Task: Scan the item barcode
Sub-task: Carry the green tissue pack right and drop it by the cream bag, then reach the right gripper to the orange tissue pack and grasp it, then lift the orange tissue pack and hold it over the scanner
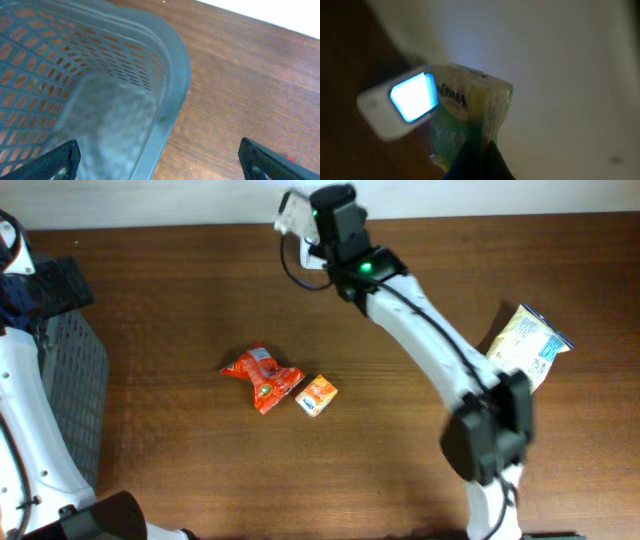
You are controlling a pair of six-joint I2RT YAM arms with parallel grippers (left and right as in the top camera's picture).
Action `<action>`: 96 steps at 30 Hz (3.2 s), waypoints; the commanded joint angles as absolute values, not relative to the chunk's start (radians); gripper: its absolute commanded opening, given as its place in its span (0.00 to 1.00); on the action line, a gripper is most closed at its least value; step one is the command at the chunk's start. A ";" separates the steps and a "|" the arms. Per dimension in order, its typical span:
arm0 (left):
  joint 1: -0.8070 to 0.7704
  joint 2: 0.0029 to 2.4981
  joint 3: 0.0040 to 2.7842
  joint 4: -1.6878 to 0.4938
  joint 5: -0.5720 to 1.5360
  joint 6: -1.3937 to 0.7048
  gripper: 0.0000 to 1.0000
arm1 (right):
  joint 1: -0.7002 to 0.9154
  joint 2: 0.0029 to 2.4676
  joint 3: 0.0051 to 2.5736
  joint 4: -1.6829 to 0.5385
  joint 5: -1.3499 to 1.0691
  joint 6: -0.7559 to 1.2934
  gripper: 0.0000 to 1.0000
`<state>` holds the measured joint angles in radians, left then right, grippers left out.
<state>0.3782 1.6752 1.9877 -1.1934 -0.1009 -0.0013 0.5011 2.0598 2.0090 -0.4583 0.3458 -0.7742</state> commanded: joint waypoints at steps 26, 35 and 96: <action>0.381 1.660 1.991 -1.192 -0.094 -0.011 0.99 | -0.059 1.903 1.763 -1.134 -0.373 -0.048 0.66; 0.381 1.660 1.991 -1.191 -0.094 -0.011 0.99 | 0.497 2.107 1.769 -1.162 -0.432 -0.097 0.59; 0.381 1.660 1.991 -1.192 -0.094 -0.011 0.99 | 0.195 2.110 1.711 -1.176 -1.128 -0.146 0.04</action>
<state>0.3782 1.6752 1.9877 -1.1904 -0.1013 -0.0013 0.2111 2.2074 1.6405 -1.1522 -0.8612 -0.0887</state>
